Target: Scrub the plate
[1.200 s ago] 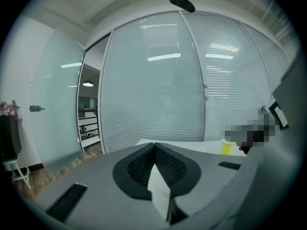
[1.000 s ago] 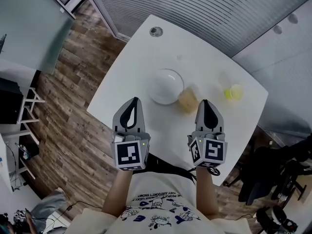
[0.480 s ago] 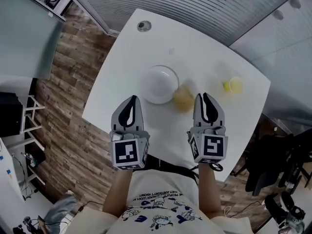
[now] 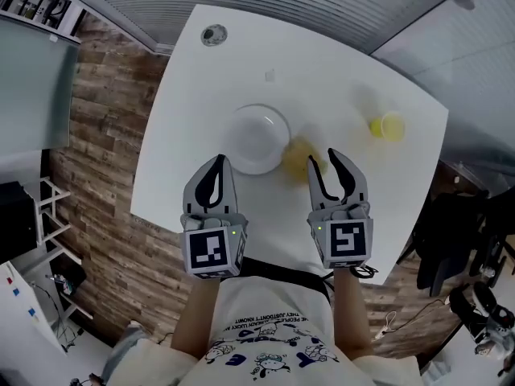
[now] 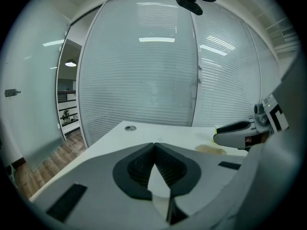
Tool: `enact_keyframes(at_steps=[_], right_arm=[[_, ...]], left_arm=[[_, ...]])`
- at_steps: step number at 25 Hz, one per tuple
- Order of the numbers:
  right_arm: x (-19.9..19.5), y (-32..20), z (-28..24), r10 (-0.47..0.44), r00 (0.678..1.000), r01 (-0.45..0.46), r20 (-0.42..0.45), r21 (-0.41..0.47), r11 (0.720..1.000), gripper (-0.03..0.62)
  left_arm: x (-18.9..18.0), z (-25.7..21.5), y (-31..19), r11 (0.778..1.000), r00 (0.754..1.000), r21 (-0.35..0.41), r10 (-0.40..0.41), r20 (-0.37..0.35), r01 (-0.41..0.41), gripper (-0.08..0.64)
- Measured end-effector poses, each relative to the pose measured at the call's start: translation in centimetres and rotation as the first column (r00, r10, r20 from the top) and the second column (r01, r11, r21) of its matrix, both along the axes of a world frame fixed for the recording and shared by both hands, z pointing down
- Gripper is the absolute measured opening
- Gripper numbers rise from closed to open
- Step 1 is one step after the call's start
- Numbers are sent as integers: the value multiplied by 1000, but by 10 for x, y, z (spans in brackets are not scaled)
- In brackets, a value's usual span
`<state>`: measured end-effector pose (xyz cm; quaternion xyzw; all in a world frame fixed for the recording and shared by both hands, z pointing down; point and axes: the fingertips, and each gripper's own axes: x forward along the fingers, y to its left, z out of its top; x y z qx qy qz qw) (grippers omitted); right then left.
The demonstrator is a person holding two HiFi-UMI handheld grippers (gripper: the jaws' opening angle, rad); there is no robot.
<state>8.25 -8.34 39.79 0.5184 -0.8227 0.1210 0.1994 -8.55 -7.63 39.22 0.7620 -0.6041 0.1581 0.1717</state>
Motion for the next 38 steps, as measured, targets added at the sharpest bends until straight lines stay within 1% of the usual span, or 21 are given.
enact_keyframes(at_steps=[2,6,11,15,16,20,26,28,30,32,33,34,36,37,38], right_arm=[[-1,4,9,-2,1000,1,-14,-33,999,147],[-2,8,23,-12,999,8,-46,-85,996,163],[-5,9,29,-24,999,19,-44,-100,995,172],[-13,8,25,-36,999,34,-13,-107,994,175],[-14,9,25,-39,999,38,-8,-111,993,187],[-18,13,31,-67,998,66,-5,-134,989,199],[-27,17,33,-118,992,125,54,-153,980,202],[-30,21,35,-134,988,146,81,-165,975,226],[-34,26,40,-155,984,170,88,-186,968,239],[-39,32,47,-193,979,203,67,-214,955,245],[-40,35,52,-215,976,218,38,-231,948,247],[-41,38,59,-241,971,232,-5,-248,940,247],[-42,44,74,-297,948,255,-114,-284,924,249],[-43,46,80,-316,935,260,-161,-294,920,249],[-43,47,83,-322,927,259,-190,-294,920,249]], left_arm=[[-1,5,-2,1000,1000,-10,14,-8,-14,31],[-2,10,-8,999,999,-21,41,-18,-41,31],[-1,15,-8,998,998,-36,56,-31,-57,31],[-3,21,-8,996,997,-52,65,-35,-66,31],[-3,22,-8,996,997,-55,65,-37,-67,31],[-7,23,-8,996,997,-54,64,-36,-66,31],[-14,28,-6,996,998,-68,54,-36,-56,31],[-15,29,-4,996,998,-70,52,-35,-54,31],[-16,30,-3,996,998,-72,51,-35,-54,31],[-16,30,-3,996,998,-73,50,-35,-53,30],[-16,29,-3,996,998,-73,49,-35,-52,31],[-16,29,-3,996,998,-74,48,-36,-50,31],[-17,29,-3,996,998,-75,45,-36,-47,31],[-17,29,-3,996,998,-76,44,-36,-47,31],[-17,30,-3,996,998,-77,45,-35,-47,31]])
